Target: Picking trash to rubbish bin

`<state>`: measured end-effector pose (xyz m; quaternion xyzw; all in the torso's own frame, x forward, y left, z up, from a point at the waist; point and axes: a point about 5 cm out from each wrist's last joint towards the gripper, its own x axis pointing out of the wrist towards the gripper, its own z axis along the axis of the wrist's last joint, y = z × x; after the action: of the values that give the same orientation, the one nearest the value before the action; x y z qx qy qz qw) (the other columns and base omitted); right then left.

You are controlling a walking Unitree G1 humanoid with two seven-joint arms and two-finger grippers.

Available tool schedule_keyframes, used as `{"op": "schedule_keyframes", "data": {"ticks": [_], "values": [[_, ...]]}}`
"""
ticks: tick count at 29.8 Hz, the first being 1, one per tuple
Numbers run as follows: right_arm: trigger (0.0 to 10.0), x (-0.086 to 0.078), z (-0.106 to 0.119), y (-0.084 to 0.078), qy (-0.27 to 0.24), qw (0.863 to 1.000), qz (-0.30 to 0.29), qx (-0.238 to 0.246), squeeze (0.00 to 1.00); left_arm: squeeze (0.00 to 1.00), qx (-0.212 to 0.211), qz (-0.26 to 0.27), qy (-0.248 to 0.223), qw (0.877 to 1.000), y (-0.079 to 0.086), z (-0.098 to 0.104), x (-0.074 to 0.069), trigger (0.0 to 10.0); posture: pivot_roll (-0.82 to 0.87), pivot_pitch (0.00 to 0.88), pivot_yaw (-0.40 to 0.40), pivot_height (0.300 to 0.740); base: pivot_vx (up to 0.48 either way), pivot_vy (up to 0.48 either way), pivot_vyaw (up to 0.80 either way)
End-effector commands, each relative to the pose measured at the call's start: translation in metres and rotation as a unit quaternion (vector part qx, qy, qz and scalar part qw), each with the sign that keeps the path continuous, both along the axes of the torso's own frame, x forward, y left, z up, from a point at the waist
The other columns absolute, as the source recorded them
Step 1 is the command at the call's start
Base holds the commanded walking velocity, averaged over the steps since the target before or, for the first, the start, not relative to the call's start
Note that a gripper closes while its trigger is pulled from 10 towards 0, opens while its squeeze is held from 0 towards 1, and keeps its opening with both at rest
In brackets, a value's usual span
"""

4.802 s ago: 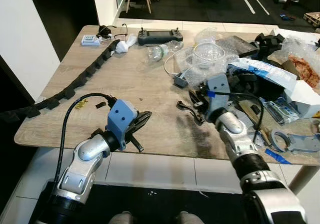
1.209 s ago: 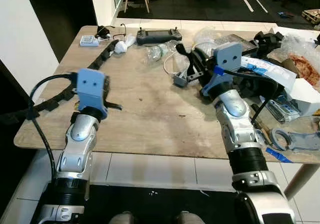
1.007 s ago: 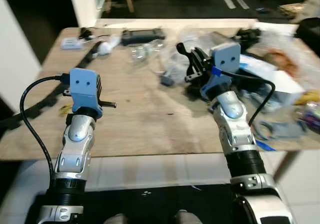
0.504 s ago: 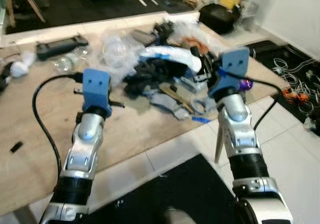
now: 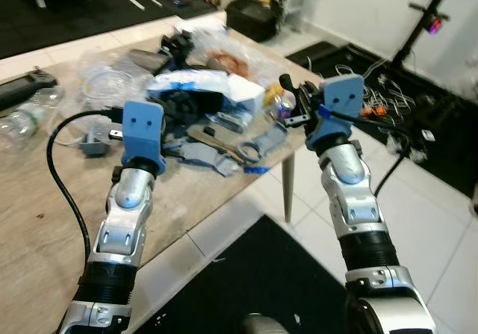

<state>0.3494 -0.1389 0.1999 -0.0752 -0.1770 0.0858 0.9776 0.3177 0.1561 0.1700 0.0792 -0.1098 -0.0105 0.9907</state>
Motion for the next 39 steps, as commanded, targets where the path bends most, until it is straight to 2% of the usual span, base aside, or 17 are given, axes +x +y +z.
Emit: {"op": "schedule_keyframes", "data": {"ticks": [1,10,20,26,29,34,39], "values": [[10.0,0.0,-0.005,-0.004,0.011,1.0,-0.006,0.003,0.0,0.0,0.008,-0.014,0.005,1.0,-0.003,-0.002,0.001,10.0,0.04,0.001,-0.037,0.74,0.0,0.0,-0.8],[10.0,-0.004,-0.021,-0.002,0.029,1.0,-0.005,-0.005,0.0,0.0,0.03,-0.042,0.016,0.999,-0.007,-0.01,-0.003,10.0,0.04,0.0,-0.038,0.74,0.0,0.0,-0.8],[10.0,-0.015,-0.038,0.002,0.053,0.999,-0.001,0.005,0.0,0.0,0.006,-0.059,0.02,0.998,-0.009,-0.016,-0.012,10.0,0.05,0.0,-0.041,0.74,0.0,0.0,-0.8],[10.0,-0.026,-0.05,-0.001,0.071,0.997,-0.005,0.007,0.0,0.0,-0.01,-0.078,0.031,0.996,-0.006,-0.025,-0.024,10.0,0.04,0.005,-0.035,0.74,0.0,0.0,-0.8],[10.0,-0.039,-0.057,-0.006,0.082,0.997,-0.009,0.01,0.0,0.0,-0.013,-0.093,0.035,0.995,-0.006,-0.029,-0.034,10.0,0.04,0.008,-0.03,0.74,0.0,0.0,-0.8],[10.0,-0.046,-0.064,-0.01,0.097,0.995,-0.014,0.013,0.0,0.0,-0.019,-0.099,0.043,0.994,-0.005,-0.033,-0.044,10.0,0.04,0.017,-0.037,0.74,0.0,0.0,-0.8],[10.0,-0.048,-0.068,-0.012,0.105,0.994,-0.015,0.014,0.0,0.0,-0.017,-0.101,0.049,0.994,-0.006,-0.037,-0.048,10.0,0.04,0.016,-0.038,0.74,0.0,0.0,-0.8]]}}
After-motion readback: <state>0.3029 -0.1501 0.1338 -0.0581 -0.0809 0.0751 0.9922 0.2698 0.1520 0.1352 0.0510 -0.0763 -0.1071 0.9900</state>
